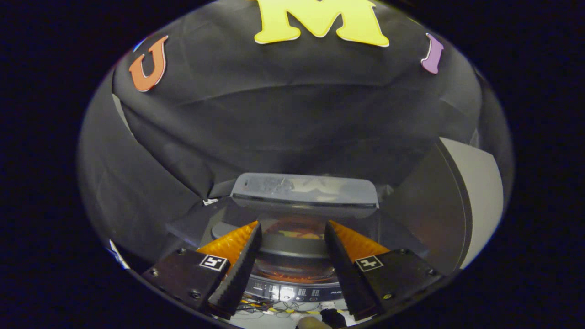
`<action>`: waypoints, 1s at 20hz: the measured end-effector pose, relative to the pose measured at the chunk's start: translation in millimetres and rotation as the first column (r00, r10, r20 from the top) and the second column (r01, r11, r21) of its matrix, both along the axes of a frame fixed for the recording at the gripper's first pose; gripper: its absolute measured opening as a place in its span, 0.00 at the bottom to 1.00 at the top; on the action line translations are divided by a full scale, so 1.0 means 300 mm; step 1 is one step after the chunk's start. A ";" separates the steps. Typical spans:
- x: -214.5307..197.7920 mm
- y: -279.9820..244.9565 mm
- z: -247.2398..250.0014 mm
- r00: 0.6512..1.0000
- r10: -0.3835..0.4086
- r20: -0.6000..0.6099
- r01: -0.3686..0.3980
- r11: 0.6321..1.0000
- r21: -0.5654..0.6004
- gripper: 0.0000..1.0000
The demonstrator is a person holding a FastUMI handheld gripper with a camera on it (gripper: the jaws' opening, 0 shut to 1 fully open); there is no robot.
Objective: Put the clothes into the washing machine and then close the washing machine lid.
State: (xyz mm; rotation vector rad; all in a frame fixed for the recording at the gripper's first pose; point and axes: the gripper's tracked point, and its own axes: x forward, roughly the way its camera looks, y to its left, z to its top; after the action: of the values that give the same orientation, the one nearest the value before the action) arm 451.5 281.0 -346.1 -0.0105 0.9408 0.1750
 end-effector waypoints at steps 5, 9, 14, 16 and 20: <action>-0.147 -0.007 -0.140 0.996 0.006 -0.087 -0.007 1.000 -0.012 0.87; -0.188 -0.022 -0.173 0.994 0.019 -0.110 -0.021 1.000 -0.020 0.87; -0.187 -0.048 -0.130 0.997 0.014 -0.081 -0.018 0.999 -0.038 0.87; -0.194 -0.059 -0.117 0.997 0.008 -0.076 -0.011 0.999 -0.037 0.87; -0.214 -0.077 -0.077 0.999 0.006 -0.042 -0.008 0.999 -0.044 0.87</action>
State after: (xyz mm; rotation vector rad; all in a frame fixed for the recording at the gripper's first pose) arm 387.4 258.0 -369.2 -0.0511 0.9861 0.1612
